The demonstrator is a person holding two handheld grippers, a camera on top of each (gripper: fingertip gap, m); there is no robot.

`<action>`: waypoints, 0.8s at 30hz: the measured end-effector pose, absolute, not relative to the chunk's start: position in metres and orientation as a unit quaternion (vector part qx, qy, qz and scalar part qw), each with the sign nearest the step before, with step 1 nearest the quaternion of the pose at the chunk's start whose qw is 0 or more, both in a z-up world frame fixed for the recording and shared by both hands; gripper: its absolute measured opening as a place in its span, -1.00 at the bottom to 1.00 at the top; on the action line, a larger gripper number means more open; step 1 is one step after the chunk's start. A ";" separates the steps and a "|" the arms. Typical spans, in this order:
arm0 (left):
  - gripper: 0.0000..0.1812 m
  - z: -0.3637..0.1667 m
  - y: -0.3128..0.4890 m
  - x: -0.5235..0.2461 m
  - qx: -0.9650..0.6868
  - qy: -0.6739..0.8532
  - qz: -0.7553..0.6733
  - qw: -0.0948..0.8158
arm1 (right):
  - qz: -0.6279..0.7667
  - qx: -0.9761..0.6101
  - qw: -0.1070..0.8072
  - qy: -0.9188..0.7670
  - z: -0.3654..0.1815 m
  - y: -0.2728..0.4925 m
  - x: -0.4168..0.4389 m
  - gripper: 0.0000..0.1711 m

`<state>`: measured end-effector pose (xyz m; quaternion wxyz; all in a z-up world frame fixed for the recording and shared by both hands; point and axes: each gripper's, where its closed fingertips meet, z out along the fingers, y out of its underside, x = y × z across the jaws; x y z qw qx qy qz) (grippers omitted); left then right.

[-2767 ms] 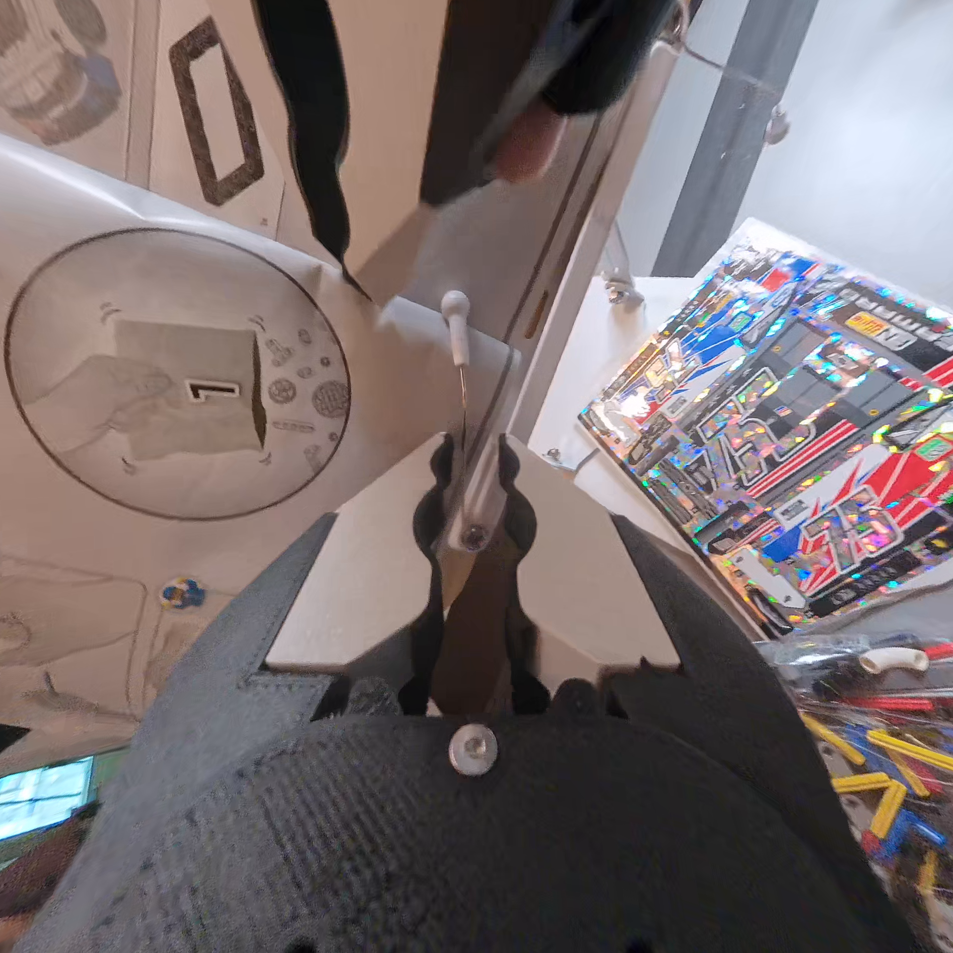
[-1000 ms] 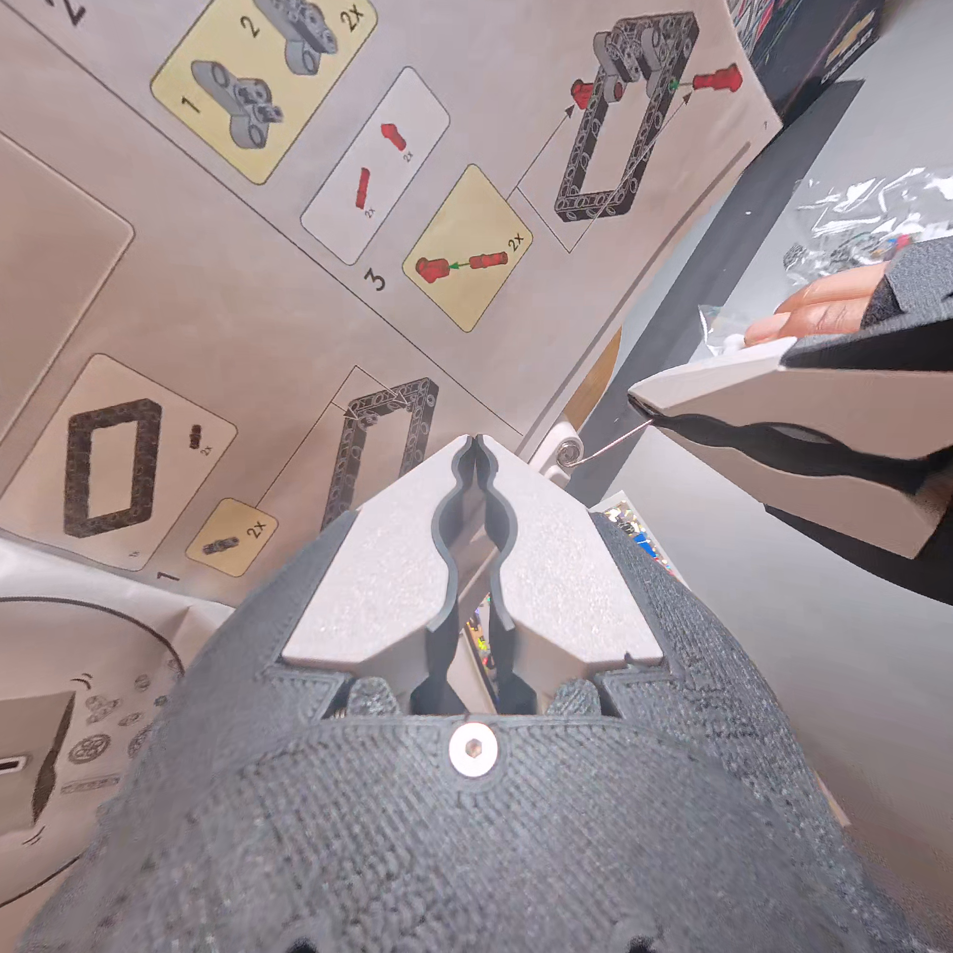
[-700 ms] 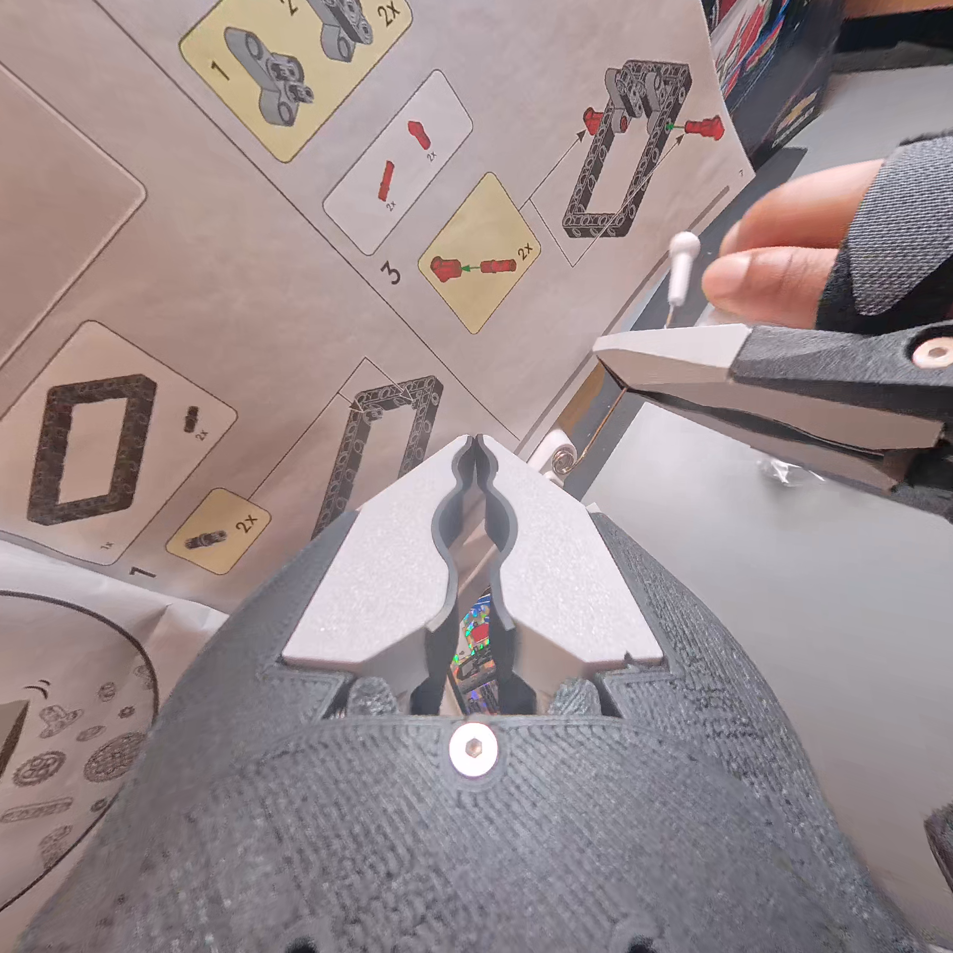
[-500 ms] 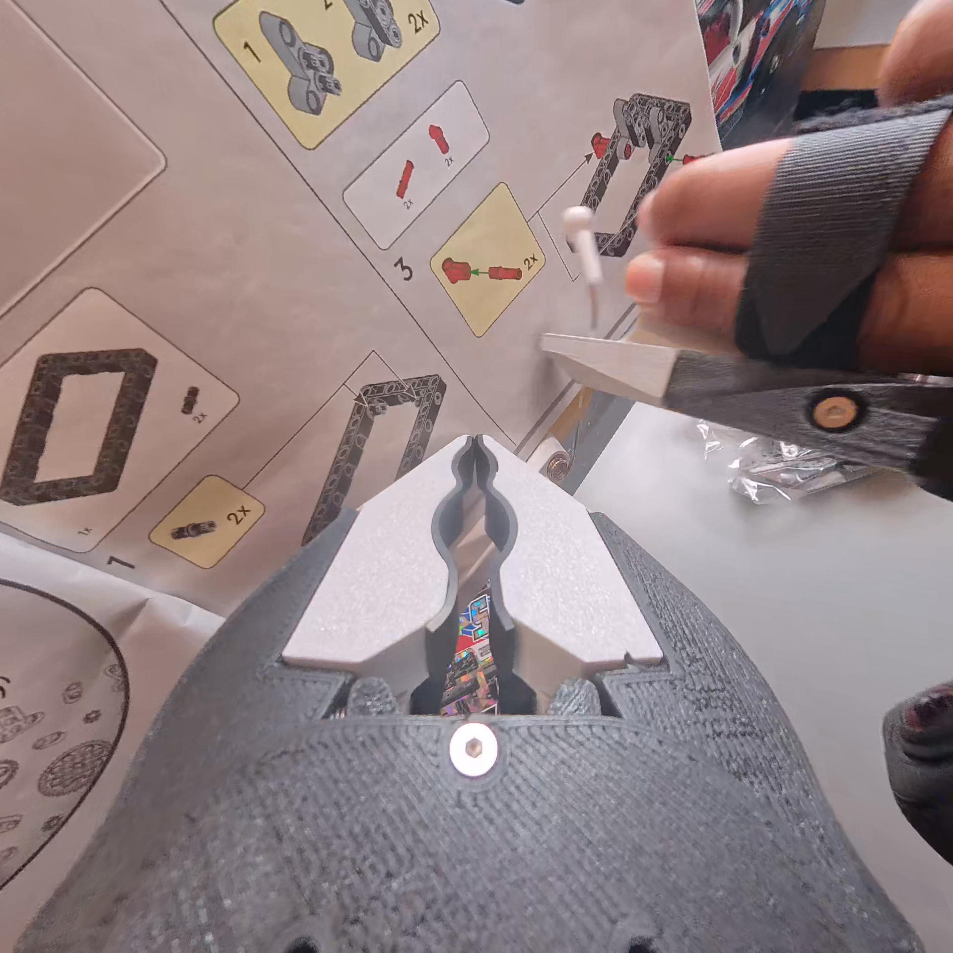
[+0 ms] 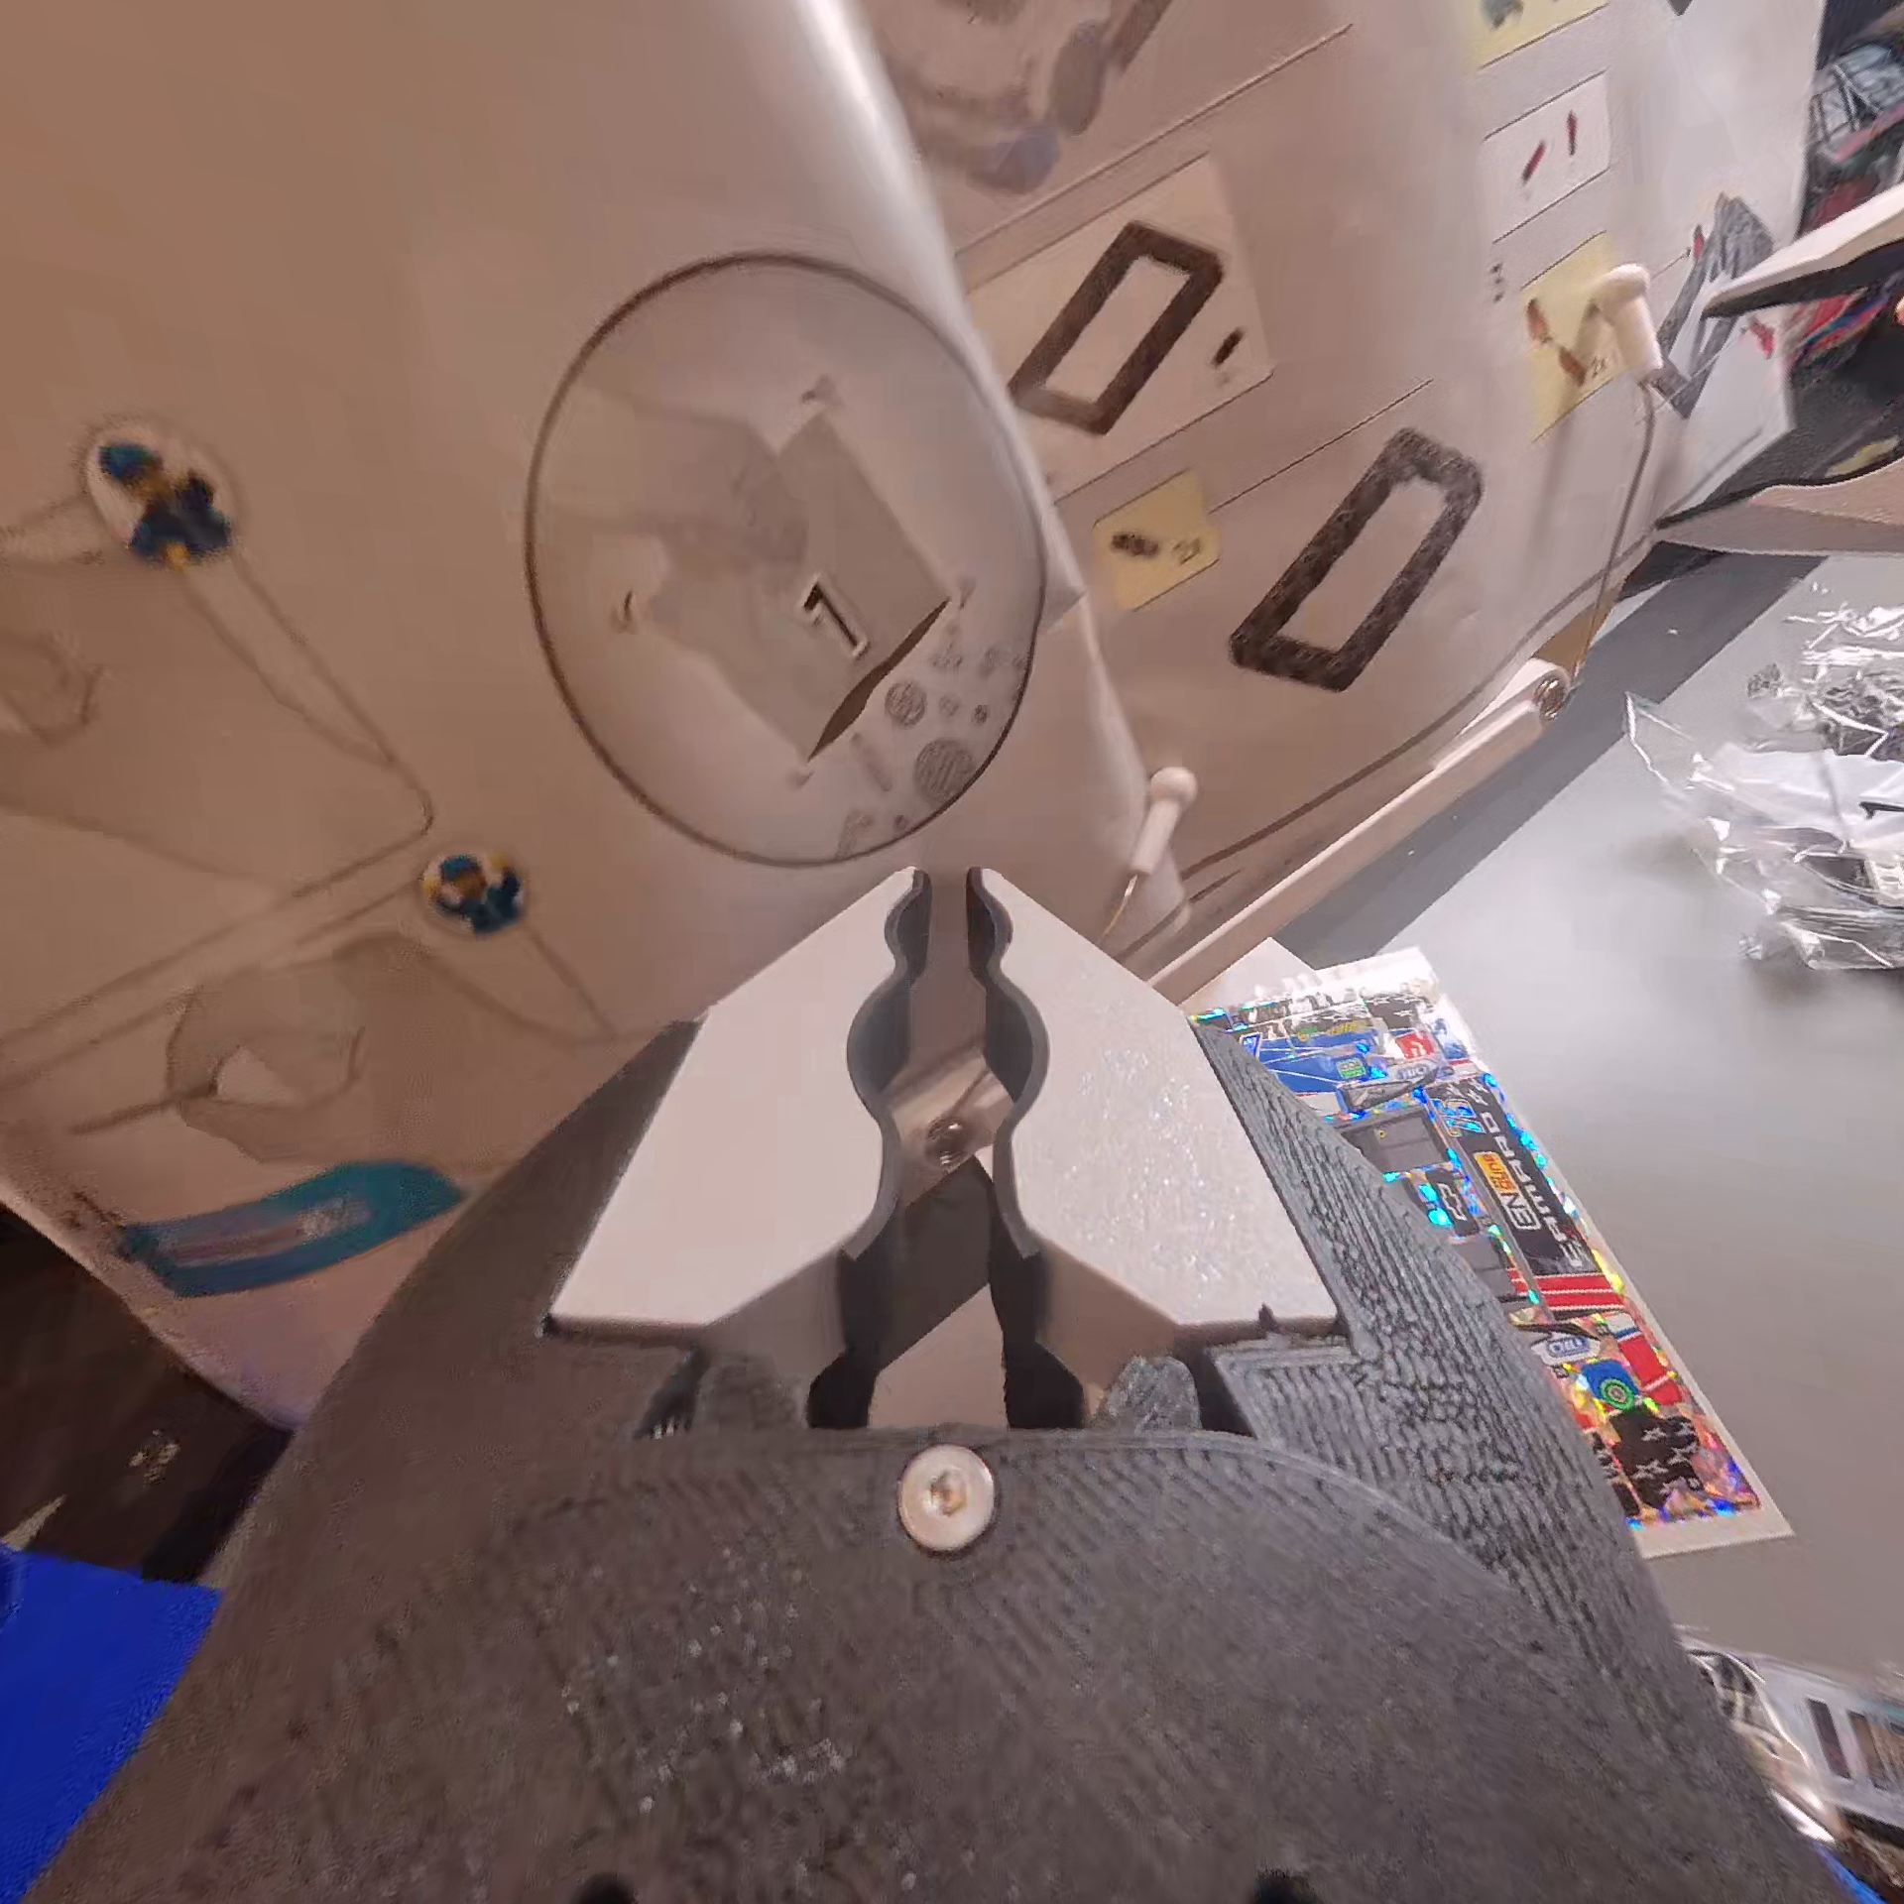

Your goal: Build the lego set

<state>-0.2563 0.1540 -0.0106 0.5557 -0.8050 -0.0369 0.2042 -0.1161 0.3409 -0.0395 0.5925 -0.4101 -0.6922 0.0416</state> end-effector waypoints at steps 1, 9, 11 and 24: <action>-0.98 -0.015 0.152 -0.262 -0.804 -0.043 0.200 0.558 | 0.038 -0.407 0.597 -0.690 -0.039 0.343 -0.119 -0.48; -1.00 -0.027 0.153 -0.268 -0.790 -0.048 0.209 0.574 | 0.028 -0.403 0.608 -0.683 -0.037 0.358 -0.130 -0.45; -1.00 -0.027 0.152 -0.267 -0.788 -0.044 0.218 0.574 | 0.030 -0.403 0.610 -0.682 -0.037 0.358 -0.128 -0.46; -0.64 -0.010 0.011 -0.167 -0.714 -0.055 0.138 0.685 | 0.376 -0.509 0.514 -0.578 -0.036 0.225 0.020 -0.12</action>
